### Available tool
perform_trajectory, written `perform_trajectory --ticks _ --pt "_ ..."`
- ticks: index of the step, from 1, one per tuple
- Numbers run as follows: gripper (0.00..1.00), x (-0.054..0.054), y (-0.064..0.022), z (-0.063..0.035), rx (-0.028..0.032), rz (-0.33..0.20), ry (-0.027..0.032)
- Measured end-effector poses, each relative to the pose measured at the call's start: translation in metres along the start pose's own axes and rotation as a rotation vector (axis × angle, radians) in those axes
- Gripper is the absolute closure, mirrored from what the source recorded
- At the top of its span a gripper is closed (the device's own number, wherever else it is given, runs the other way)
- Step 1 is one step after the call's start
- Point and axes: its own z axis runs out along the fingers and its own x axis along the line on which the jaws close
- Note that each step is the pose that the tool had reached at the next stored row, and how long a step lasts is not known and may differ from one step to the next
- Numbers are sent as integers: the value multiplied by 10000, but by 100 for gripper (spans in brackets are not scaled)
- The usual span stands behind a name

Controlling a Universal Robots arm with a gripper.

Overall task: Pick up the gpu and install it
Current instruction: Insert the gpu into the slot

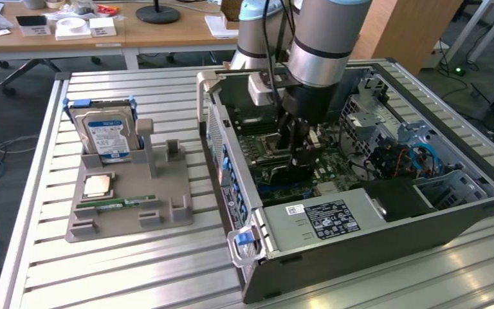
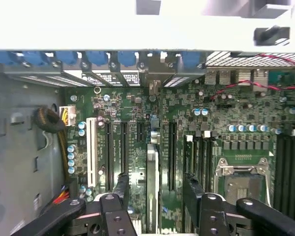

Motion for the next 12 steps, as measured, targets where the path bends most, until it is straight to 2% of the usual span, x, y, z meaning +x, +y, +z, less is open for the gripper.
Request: perform_trajectory --ticks 8,12 --pt "43 -11 -2 -272 32 0 -2" --pt "43 -14 -3 -374 54 -1 -1"
